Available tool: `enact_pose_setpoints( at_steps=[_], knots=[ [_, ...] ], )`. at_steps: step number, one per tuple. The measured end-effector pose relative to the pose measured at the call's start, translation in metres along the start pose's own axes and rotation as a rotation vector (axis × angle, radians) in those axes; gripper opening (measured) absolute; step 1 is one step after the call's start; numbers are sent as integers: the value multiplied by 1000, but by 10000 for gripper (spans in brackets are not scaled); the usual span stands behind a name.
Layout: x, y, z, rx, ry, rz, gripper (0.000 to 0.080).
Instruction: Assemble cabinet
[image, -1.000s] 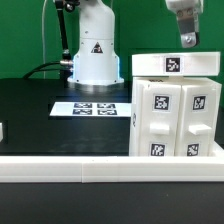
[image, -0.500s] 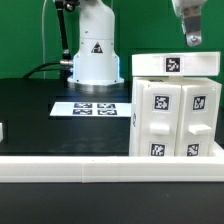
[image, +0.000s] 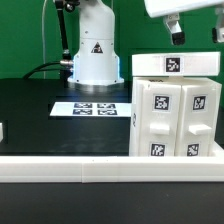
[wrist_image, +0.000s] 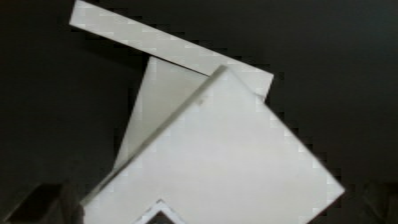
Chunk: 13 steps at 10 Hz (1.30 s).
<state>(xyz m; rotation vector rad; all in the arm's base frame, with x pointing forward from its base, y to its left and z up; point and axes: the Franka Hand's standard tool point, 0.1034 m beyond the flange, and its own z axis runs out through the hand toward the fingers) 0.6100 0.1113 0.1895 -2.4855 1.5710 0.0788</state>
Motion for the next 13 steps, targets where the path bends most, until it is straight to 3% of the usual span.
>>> enact_pose_setpoints(
  at_steps=[5, 9, 13],
  knots=[
    [2, 1, 1, -4, 5, -389, 797],
    [8, 3, 4, -57, -32, -847, 797],
    [12, 4, 6, -66, -32, -1076, 797]
  ],
)
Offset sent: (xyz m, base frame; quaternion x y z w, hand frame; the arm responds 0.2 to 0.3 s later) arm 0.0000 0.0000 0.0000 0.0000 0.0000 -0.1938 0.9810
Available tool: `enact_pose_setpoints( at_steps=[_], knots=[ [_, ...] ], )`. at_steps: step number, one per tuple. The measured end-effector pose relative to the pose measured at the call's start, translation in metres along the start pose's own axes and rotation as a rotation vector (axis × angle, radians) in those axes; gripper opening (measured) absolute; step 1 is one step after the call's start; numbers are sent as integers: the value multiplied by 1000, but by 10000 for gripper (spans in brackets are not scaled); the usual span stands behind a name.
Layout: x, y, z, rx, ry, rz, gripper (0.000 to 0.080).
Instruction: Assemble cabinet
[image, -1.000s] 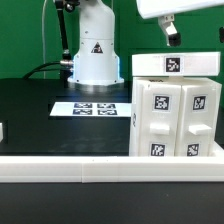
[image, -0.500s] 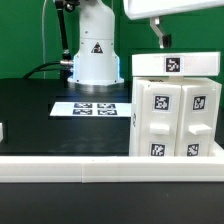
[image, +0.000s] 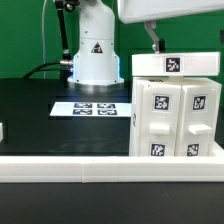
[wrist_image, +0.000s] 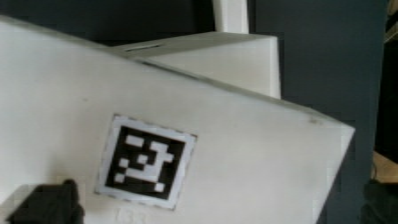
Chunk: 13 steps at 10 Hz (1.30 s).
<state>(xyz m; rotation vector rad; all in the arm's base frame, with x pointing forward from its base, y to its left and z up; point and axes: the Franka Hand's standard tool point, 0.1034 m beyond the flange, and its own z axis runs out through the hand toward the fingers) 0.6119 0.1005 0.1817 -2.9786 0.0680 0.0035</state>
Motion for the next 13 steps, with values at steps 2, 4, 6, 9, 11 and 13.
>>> enact_pose_setpoints(
  at_steps=[2, 4, 6, 9, 11, 13],
  knots=[
    [1, 1, 2, -42, 11, -271, 797],
    [0, -3, 2, -76, 6, -450, 797],
    [0, 0, 3, -83, -9, -622, 797],
    [-2, 3, 4, -95, -25, -837, 797],
    [-2, 6, 7, -96, -33, -920, 797],
    [-4, 9, 13, -100, -32, -933, 797]
  ],
)
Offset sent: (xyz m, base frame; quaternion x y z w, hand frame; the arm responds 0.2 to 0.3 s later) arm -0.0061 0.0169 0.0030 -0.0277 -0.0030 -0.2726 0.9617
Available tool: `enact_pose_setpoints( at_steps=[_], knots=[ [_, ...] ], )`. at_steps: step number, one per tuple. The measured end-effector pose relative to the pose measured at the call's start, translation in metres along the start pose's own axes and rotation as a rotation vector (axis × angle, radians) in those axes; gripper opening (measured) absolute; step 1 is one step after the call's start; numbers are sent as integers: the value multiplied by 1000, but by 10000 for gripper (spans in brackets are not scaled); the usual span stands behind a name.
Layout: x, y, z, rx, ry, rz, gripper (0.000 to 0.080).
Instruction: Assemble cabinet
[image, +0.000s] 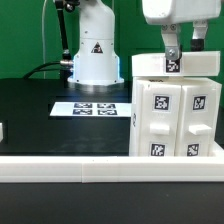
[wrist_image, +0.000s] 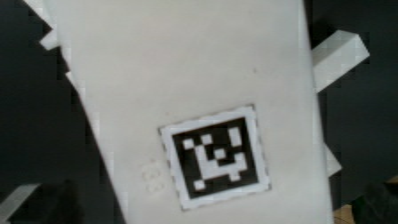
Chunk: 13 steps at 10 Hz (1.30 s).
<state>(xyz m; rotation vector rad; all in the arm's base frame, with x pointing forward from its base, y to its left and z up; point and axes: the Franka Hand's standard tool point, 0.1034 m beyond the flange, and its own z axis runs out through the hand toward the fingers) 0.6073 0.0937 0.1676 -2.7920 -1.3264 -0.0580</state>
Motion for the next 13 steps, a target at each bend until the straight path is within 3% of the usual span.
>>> enact_pose_setpoints(
  at_steps=[4, 5, 6, 9, 13],
  knots=[
    [-3, 2, 1, 0, -2, 14, 785],
    [-4, 3, 1, 0, -1, 17, 616],
    [-6, 6, 1, 0, -1, 23, 558],
    [-11, 10, 1, 2, -3, 60, 558],
    [-12, 10, 1, 3, -4, 334, 560]
  ],
)
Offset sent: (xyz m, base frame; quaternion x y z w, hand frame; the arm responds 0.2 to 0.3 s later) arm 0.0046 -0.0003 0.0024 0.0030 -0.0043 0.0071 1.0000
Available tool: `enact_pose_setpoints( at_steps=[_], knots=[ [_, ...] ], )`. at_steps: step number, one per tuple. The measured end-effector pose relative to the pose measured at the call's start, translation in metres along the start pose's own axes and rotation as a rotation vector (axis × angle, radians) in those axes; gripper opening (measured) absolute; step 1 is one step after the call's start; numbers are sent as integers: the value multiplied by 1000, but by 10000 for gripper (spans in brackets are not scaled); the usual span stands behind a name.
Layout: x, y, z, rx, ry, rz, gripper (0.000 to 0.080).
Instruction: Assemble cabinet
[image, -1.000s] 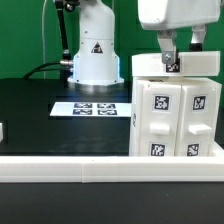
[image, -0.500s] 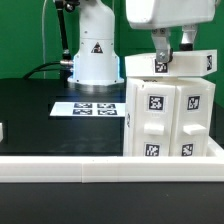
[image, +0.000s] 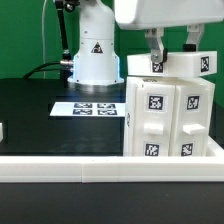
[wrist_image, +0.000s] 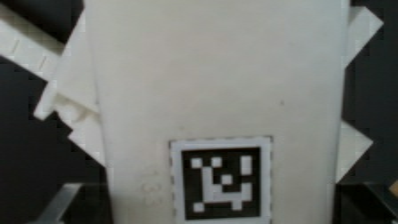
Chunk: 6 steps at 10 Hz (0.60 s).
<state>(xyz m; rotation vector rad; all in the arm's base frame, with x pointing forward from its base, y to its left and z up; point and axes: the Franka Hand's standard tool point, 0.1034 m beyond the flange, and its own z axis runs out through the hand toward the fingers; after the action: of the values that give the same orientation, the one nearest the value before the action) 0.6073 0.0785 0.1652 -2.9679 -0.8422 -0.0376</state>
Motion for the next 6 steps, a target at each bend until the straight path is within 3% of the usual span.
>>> enact_pose_setpoints(
  at_steps=[6],
  knots=[
    [3, 0, 1, -11, 39, 598, 560]
  ],
)
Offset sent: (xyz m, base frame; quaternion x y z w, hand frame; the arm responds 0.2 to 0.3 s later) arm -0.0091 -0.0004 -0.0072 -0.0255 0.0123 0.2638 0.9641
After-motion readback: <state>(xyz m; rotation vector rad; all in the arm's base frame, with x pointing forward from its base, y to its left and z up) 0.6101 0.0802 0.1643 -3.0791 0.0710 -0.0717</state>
